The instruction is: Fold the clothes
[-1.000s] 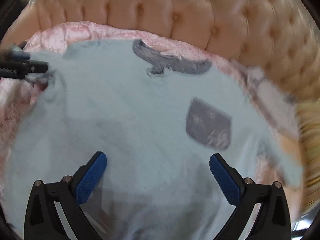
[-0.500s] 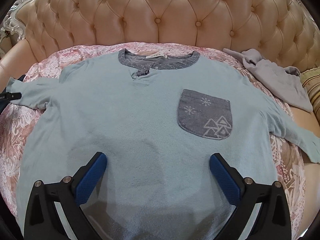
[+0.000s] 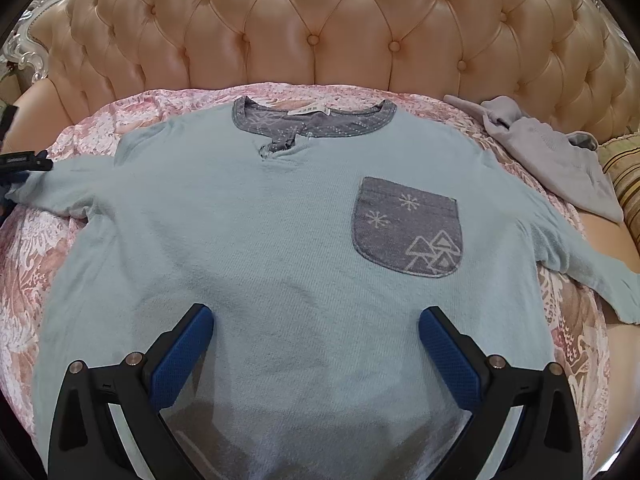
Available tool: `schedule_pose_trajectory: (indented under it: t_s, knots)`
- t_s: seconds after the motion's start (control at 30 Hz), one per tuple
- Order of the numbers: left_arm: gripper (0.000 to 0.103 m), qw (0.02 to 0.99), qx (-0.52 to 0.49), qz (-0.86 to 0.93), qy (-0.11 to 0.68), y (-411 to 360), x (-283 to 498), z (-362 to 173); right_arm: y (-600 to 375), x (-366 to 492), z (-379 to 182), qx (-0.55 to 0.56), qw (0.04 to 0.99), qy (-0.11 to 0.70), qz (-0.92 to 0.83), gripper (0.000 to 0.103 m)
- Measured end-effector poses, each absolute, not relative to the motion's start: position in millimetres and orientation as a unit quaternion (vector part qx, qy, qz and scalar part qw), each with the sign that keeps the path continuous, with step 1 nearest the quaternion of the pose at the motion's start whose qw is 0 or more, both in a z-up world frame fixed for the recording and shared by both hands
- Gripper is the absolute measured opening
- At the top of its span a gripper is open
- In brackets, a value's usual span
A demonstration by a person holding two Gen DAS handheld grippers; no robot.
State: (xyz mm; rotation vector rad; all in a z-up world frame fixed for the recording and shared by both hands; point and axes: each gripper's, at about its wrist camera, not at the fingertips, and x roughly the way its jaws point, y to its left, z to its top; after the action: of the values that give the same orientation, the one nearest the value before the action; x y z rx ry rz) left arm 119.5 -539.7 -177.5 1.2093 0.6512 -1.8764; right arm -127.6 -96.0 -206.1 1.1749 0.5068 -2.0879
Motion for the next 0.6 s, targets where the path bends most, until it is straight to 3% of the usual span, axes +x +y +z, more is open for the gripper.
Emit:
schedule_pose_trajectory:
  t_s: [0.17,0.3,0.43,0.6]
  knots:
    - [0.102,0.408,0.435,-0.776,0.208,-512.9,116.6,-140.9,-92.8,-126.8,-207.2,0.442,0.344,0.19,-0.807,0.103]
    - [0.102,0.32,0.428,-0.828,0.17,-445.4,79.0,-124.9,-93.2,-127.9,-206.5,0.443,0.345,0.19,-0.805,0.103]
    - [0.102,0.253,0.459,-0.841,0.137,-387.6,21.9,-140.7,-92.7,-126.8,-206.4,0.443,0.345,0.191,-0.805,0.103]
    - [0.102,0.296,0.491,-0.799,0.184,-410.7,10.8,-181.6,-91.4,-127.1,-205.7,0.446,0.355,0.197,-0.798,0.103]
